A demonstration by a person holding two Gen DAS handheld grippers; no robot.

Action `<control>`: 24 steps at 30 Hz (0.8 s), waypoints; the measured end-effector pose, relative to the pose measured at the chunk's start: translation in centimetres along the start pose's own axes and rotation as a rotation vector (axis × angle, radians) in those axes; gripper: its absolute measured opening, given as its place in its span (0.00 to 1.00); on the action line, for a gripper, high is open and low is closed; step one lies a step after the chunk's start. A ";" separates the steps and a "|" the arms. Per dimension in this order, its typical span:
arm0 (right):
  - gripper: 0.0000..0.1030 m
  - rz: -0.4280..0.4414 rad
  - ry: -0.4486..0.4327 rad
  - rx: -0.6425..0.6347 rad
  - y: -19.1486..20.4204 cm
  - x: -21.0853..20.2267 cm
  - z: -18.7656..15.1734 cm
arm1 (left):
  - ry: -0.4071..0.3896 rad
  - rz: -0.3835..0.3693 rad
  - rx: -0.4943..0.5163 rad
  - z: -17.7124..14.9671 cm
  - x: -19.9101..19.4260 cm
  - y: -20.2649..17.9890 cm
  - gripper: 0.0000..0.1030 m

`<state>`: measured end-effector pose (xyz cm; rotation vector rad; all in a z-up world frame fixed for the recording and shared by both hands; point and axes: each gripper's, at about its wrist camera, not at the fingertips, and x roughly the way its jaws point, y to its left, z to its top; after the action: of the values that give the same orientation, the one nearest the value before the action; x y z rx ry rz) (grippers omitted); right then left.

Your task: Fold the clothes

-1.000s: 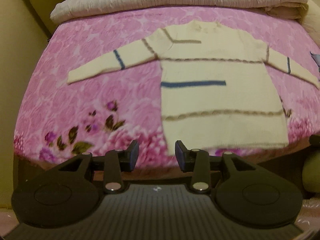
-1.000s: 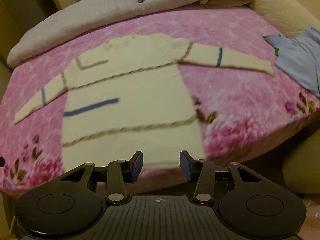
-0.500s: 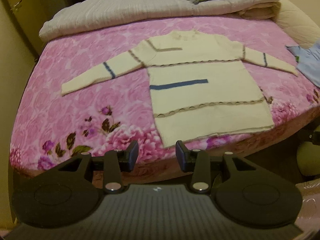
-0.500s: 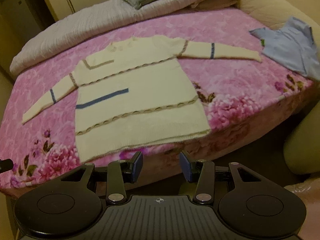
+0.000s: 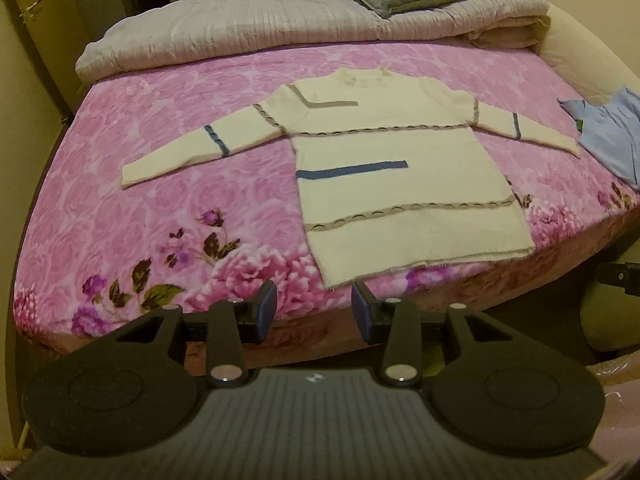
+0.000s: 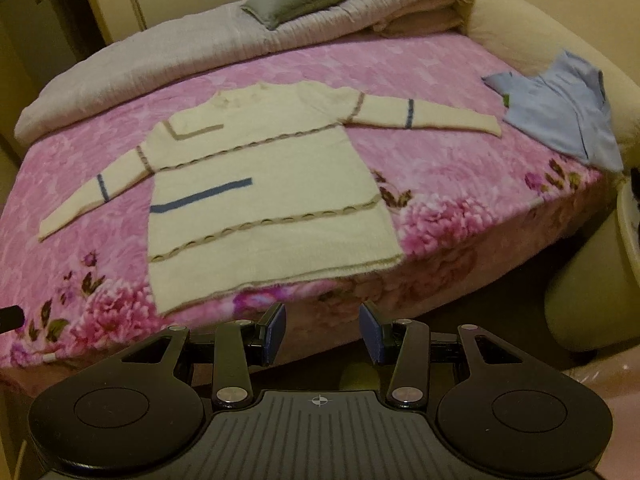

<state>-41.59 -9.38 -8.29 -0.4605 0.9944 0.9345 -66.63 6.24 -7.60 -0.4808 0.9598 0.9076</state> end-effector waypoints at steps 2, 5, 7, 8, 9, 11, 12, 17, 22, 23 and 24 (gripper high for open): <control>0.44 0.008 -0.005 -0.021 0.7 -0.4 0.1 | -0.001 0.002 -0.018 -0.3 -0.5 0.5 0.36; 0.44 0.021 -0.011 -0.053 1.8 -0.7 0.3 | -0.002 0.016 -0.052 -0.8 -1.1 1.6 0.36; 0.43 0.031 -0.013 -0.071 2.5 -0.9 0.3 | -0.001 0.025 -0.075 -1.2 -1.4 2.2 0.36; 0.44 0.037 -0.013 -0.081 2.8 -0.9 0.3 | 0.000 0.029 -0.084 -1.4 -1.5 2.5 0.36; 0.44 0.042 -0.014 -0.090 3.1 -1.0 0.3 | 0.002 0.033 -0.092 -1.5 -1.6 2.9 0.36; 0.44 0.054 -0.013 -0.103 3.7 -0.9 0.2 | 0.008 0.040 -0.104 -1.8 -1.7 3.3 0.36; 0.44 0.059 -0.011 -0.107 3.9 -0.8 0.1 | 0.011 0.044 -0.109 -2.0 -1.7 3.4 0.36; 0.44 0.075 -0.006 -0.113 4.6 -0.7 0.0 | 0.017 0.058 -0.120 -2.4 -1.9 4.2 0.36; 0.44 0.090 -0.001 -0.112 5.0 -0.4 0.1 | 0.021 0.066 -0.121 -2.4 -1.7 4.5 0.36; 0.44 0.092 0.002 -0.111 5.1 -0.3 0.1 | 0.019 0.063 -0.117 -2.4 -1.7 4.5 0.36; 0.44 0.094 0.005 -0.111 5.1 -0.2 0.2 | 0.020 0.064 -0.118 -2.3 -1.6 4.6 0.36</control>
<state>-45.83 -6.55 -7.65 -0.5123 0.9785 1.0770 -71.98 6.41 -7.26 -0.5632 0.9473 1.0230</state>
